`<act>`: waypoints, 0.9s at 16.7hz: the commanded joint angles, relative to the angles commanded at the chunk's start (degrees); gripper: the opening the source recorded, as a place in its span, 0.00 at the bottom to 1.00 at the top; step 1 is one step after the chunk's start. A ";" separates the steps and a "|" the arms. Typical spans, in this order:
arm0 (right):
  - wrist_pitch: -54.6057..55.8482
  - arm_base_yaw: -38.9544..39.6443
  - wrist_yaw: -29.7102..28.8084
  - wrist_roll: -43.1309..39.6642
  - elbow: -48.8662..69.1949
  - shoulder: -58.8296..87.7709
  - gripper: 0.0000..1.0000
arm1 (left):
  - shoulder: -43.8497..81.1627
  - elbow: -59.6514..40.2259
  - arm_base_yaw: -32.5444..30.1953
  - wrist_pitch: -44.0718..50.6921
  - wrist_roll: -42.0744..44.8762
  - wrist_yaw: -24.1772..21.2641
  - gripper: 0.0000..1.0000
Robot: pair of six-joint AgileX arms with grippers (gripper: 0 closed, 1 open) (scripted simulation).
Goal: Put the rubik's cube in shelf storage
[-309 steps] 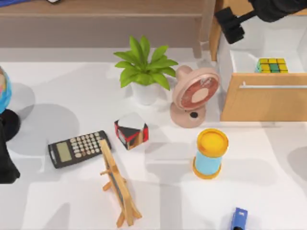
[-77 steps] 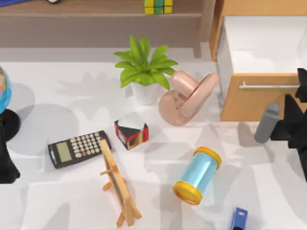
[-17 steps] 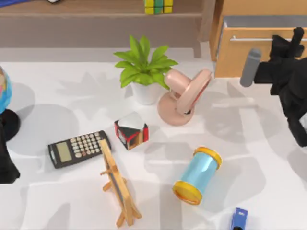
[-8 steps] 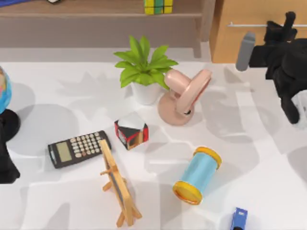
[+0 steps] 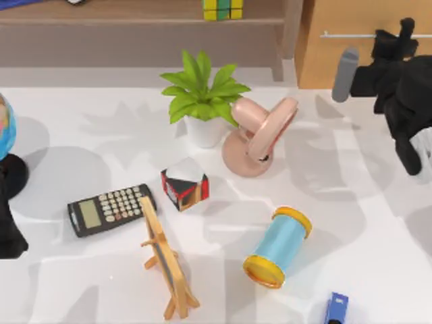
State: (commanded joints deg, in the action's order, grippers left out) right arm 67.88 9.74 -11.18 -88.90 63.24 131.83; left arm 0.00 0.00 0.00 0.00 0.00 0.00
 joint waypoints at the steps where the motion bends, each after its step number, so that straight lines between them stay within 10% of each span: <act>1: 0.00 0.00 0.00 0.00 0.00 0.00 0.23 | 0.00 0.00 0.00 0.00 0.00 0.00 1.00; 11: 0.00 0.00 0.00 0.00 0.00 0.00 0.98 | 0.00 0.00 0.00 0.00 0.00 0.00 1.00; 15: 0.00 0.00 0.00 0.00 0.00 0.00 1.00 | 0.00 0.00 0.00 0.00 0.00 0.00 1.00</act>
State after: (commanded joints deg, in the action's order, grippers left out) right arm 67.88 9.74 -11.18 -88.90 63.24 131.83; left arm 0.00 0.00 0.00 0.00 0.00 0.00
